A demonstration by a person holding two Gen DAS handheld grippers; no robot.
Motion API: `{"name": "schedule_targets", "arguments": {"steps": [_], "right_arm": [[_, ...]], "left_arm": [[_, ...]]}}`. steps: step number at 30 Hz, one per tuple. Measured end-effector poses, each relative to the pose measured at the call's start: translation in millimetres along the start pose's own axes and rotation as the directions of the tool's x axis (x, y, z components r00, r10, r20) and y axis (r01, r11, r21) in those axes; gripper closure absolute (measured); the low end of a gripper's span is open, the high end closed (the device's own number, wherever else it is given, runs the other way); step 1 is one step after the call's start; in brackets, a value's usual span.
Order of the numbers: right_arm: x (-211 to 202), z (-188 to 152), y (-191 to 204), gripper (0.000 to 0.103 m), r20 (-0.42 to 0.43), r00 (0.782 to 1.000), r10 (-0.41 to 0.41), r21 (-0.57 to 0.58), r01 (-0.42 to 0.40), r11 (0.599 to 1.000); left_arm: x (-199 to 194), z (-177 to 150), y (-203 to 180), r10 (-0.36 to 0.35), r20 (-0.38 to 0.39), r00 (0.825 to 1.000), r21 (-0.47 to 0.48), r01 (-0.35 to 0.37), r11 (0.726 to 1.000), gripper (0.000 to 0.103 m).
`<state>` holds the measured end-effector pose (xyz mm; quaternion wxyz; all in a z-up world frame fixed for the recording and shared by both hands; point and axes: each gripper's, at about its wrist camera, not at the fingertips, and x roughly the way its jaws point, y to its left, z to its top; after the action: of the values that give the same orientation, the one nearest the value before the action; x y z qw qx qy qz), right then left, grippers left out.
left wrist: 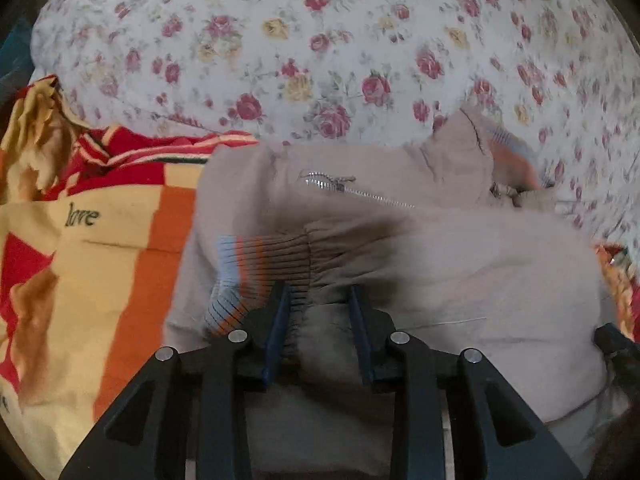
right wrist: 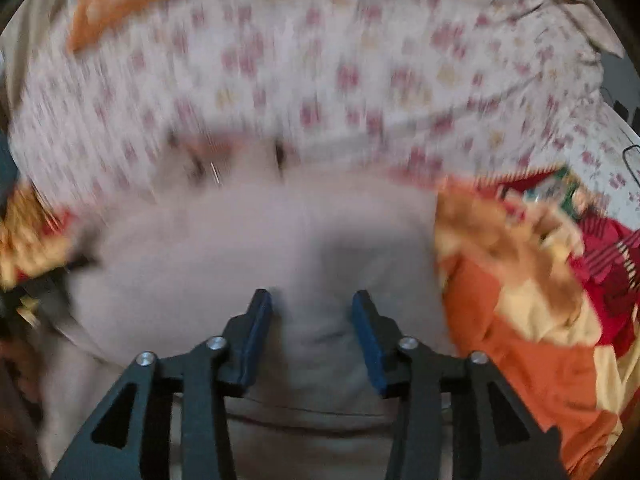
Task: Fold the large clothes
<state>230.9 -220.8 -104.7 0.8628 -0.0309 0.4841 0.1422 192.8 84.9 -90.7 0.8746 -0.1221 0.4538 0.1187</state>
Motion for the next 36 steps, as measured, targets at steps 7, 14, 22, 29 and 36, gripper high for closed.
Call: {"name": "schedule_targets", "arguments": {"steps": [7, 14, 22, 29, 36], "right_arm": [[7, -10, 19, 0.012, -0.009, 1.000, 0.027, -0.143, -0.028, 0.989], [12, -11, 25, 0.003, -0.025, 1.000, 0.020, -0.194, -0.024, 0.981], [15, -8, 27, 0.001, -0.019, 0.999, 0.037, -0.198, -0.040, 0.979], [-18, 13, 31, 0.015, 0.132, 0.991, 0.026, -0.157, -0.005, 0.988], [35, 57, 32, 0.054, 0.079, 0.996, 0.039, -0.042, -0.035, 0.998]], "left_arm": [[-1, 3, -16, -0.023, -0.002, 1.000, 0.069, 0.023, 0.997, 0.039], [7, -5, -40, 0.032, -0.010, 0.999, 0.170, -0.030, 0.985, 0.027], [8, -14, -57, 0.095, 0.025, 0.995, 0.233, -0.098, 0.967, 0.027], [-8, -1, -40, 0.074, 0.078, 0.994, 0.149, -0.085, 0.985, 0.035], [6, 4, -40, 0.082, 0.053, 0.995, 0.113, -0.088, 0.990, 0.035]]}}
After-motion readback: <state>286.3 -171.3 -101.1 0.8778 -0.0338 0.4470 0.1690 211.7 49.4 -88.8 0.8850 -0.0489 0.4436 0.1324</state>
